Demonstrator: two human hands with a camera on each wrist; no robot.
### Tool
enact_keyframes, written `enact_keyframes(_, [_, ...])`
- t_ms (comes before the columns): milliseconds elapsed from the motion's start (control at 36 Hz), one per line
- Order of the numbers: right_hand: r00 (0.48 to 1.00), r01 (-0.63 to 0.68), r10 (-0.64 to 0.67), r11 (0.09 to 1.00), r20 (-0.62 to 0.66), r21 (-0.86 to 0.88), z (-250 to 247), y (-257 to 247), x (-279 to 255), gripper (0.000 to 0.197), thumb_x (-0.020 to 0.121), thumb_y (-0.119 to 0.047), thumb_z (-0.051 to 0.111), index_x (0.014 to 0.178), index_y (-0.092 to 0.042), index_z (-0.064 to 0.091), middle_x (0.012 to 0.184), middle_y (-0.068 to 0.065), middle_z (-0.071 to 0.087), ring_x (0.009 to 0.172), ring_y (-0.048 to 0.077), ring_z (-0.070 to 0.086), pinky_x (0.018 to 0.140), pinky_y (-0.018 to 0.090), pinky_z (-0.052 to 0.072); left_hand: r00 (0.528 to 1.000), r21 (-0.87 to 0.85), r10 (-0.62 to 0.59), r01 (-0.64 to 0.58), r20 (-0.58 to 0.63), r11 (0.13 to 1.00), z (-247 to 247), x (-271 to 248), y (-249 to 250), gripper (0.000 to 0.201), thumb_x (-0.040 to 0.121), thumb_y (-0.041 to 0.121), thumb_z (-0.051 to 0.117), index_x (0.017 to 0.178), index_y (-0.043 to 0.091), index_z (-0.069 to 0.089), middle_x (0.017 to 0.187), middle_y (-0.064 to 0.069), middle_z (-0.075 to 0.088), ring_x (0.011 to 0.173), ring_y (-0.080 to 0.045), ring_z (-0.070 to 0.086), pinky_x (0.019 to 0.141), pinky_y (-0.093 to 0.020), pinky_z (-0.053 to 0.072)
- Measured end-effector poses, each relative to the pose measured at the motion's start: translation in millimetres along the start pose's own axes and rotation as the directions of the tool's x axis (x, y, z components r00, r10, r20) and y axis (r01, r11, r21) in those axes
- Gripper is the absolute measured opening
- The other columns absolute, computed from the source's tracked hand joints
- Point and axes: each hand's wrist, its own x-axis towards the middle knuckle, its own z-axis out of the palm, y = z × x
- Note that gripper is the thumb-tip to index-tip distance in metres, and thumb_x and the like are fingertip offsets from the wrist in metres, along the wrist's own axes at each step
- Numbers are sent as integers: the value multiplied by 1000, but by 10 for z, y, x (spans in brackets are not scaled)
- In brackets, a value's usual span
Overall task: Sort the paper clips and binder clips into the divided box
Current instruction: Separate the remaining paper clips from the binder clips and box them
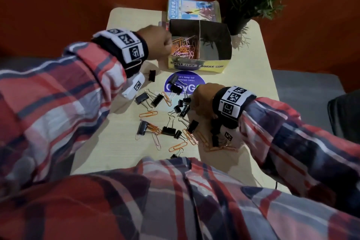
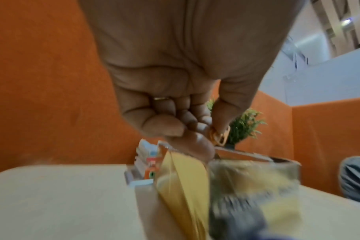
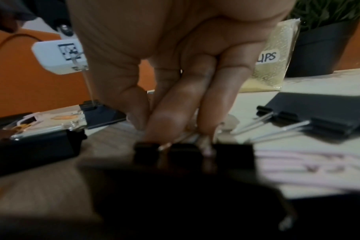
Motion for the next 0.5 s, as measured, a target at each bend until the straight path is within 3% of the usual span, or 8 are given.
enact_keyframes(111, [1000, 9, -10, 1000, 20, 21, 20, -1, -2, 22, 81, -33, 67, 101, -25, 72, 93, 3, 69, 78, 25, 60, 67, 28, 44, 993, 87, 39, -29, -111, 996, -116, 255, 94, 24, 92, 14, 46, 90, 5, 68, 92, -19, 69, 81, -30, 60, 66, -33, 40])
enact_keyframes(194, [1000, 15, -15, 1000, 6, 20, 25, -3, -30, 24, 83, -33, 66, 106, -27, 71, 99, 3, 68, 83, 25, 60, 69, 28, 44, 996, 185, 41, -25, -84, 982, -56, 413, 134, 22, 94, 16, 45, 95, 9, 65, 95, -16, 66, 81, -31, 56, 66, -33, 39])
enact_keyframes(306, [1000, 15, -15, 1000, -18, 20, 35, -2, -61, 24, 84, -30, 64, 107, -23, 69, 103, 4, 68, 90, 27, 63, 74, 30, 50, 999, 235, 52, -48, -10, 971, 71, 532, 122, 19, 95, 15, 51, 101, 7, 67, 102, -16, 68, 95, -35, 62, 70, -33, 41])
enact_keyframes(417, [999, 4, -3, 999, -44, 31, 28, 4, -101, 16, 85, -25, 63, 100, -26, 68, 91, 1, 60, 80, 25, 56, 67, 27, 43, 991, 126, 86, -72, -104, 989, 100, 481, 51, 18, 93, 20, 58, 108, 15, 67, 116, -10, 64, 105, -31, 59, 82, -36, 45])
enact_keyframes(500, [999, -2, 3, 1000, -34, 26, 19, 3, -97, 15, 83, -24, 64, 97, -27, 69, 84, 0, 58, 77, 25, 56, 64, 27, 42, 972, -13, 67, -71, -226, 997, 40, 293, -15, 18, 91, 22, 61, 107, 16, 68, 113, -6, 66, 103, -25, 60, 83, -35, 45])
